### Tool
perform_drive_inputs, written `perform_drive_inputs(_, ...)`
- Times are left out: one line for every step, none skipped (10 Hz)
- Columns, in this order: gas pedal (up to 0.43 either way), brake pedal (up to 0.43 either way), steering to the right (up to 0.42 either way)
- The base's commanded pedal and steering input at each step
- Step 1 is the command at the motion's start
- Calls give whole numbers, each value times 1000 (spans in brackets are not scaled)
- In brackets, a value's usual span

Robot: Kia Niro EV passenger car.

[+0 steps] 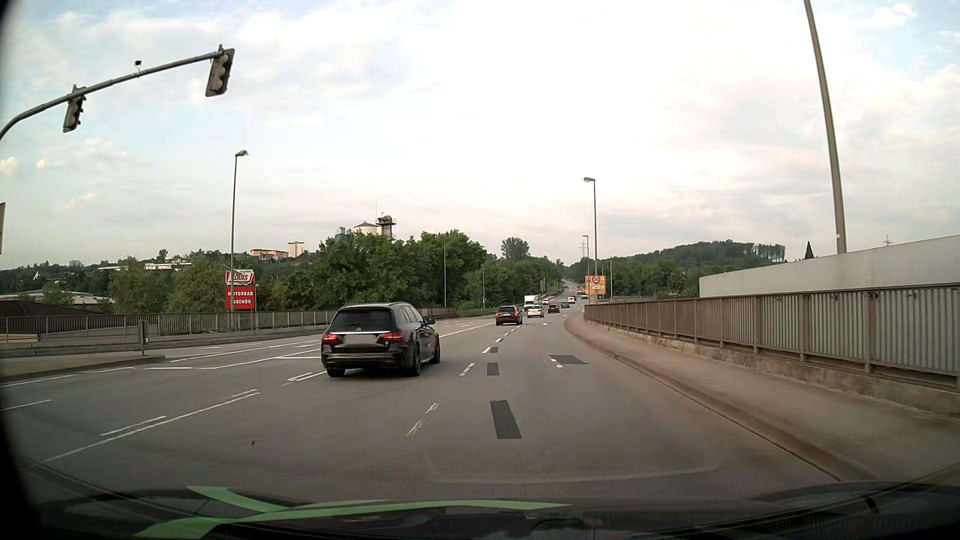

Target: Follow the waypoints while adhering to traffic rules and regulations

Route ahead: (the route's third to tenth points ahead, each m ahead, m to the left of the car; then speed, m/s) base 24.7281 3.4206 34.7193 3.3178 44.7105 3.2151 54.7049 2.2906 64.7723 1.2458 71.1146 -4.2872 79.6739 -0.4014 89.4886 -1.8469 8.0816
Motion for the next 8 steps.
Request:
perform_drive_inputs(79,0,3)
perform_drive_inputs(79,0,3)
perform_drive_inputs(79,0,1)
perform_drive_inputs(79,0,1)
perform_drive_inputs(87,0,0)
perform_drive_inputs(87,0,0)
perform_drive_inputs(87,0,1)
perform_drive_inputs(87,0,1)
